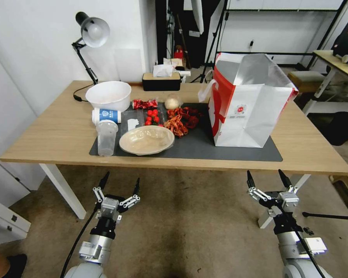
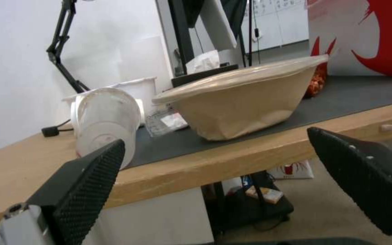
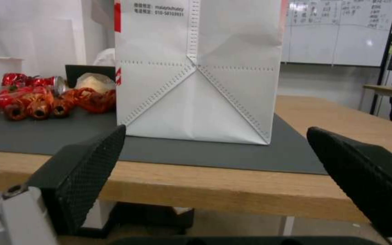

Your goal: Pick up the food delivery bag from the floor and place it on the table.

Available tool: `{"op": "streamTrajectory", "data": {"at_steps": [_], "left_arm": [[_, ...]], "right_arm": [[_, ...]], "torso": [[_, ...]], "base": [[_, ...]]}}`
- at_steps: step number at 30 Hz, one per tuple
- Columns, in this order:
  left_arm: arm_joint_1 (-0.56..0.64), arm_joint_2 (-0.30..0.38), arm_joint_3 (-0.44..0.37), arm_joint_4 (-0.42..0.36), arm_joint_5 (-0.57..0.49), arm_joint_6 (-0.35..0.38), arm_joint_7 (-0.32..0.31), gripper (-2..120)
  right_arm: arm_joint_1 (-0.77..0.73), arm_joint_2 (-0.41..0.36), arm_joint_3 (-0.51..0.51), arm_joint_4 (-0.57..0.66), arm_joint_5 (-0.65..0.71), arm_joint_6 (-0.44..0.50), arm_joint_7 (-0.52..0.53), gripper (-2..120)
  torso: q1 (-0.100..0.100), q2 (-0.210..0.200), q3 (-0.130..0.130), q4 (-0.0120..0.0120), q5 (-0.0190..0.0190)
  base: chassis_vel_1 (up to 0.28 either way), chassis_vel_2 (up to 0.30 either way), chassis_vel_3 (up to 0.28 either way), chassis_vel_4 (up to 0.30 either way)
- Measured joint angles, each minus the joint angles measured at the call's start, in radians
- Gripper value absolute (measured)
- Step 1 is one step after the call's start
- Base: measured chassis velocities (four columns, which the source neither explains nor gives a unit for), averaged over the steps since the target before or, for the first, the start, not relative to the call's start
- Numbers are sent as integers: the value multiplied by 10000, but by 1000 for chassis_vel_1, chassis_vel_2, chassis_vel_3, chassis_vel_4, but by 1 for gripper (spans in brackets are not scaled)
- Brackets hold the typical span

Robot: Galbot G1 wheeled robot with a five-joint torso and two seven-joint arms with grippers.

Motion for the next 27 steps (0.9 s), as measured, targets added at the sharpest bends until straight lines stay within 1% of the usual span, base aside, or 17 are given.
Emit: {"op": "streamTrajectory", "data": {"at_steps": [27], "left_arm": [[1,1,0,-3,-4,0,-8,100]], "right_arm": [[7,-12,1,17,22,-27,12,100]], "torso": [[0,0,0,0,0]], "base": [[0,0,0,0]]}}
